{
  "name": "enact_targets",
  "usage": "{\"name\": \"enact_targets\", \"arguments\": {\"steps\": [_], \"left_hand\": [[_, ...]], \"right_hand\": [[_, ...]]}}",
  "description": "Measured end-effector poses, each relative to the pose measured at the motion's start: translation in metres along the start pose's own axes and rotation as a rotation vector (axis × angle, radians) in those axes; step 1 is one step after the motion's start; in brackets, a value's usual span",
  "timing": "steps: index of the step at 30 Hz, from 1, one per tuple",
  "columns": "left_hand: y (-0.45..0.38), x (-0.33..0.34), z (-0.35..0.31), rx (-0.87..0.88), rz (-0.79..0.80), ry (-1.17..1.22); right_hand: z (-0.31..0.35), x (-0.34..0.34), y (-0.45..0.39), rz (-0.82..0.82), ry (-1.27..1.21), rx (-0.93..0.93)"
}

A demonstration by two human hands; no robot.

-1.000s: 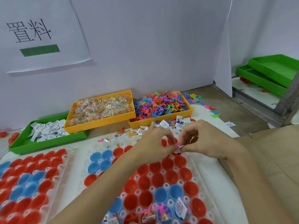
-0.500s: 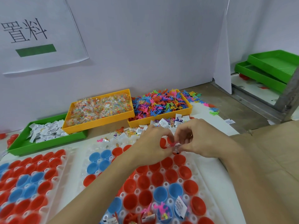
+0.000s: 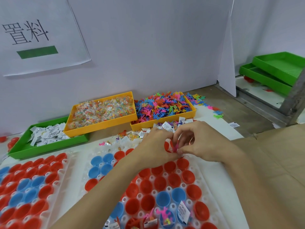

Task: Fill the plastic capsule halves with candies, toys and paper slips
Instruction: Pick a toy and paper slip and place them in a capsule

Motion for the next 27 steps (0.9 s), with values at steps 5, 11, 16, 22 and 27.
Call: {"name": "enact_targets", "arguments": {"steps": [5, 11, 16, 22, 27], "left_hand": [[0.002, -0.008, 0.005, 0.002, 0.003, 0.042], [0.005, -0.011, 0.003, 0.001, -0.027, 0.080], [0.009, -0.011, 0.004, -0.031, -0.031, 0.054], [0.038, -0.046, 0.036, -0.145, -0.225, 0.051], [0.098, -0.092, 0.111, -0.405, -0.461, 0.140]], "right_hand": [[-0.002, 0.001, 0.000, 0.000, 0.004, 0.017], [-0.005, -0.006, 0.002, -0.030, -0.077, 0.032], [-0.017, -0.029, 0.004, -0.143, -0.119, 0.033], [-0.059, -0.049, -0.005, -0.438, 0.025, 0.135], [-0.072, -0.041, -0.016, -0.513, 0.100, 0.167]]}}
Point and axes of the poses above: each hand's wrist, its own y-axis away from the middle knuckle, its own x-axis out of the palm, z = x × y, the point moved 10 cm from there along -y, towards the middle knuckle, and after that the axes turned 3 degrees about -y, right-handed, at the moved point
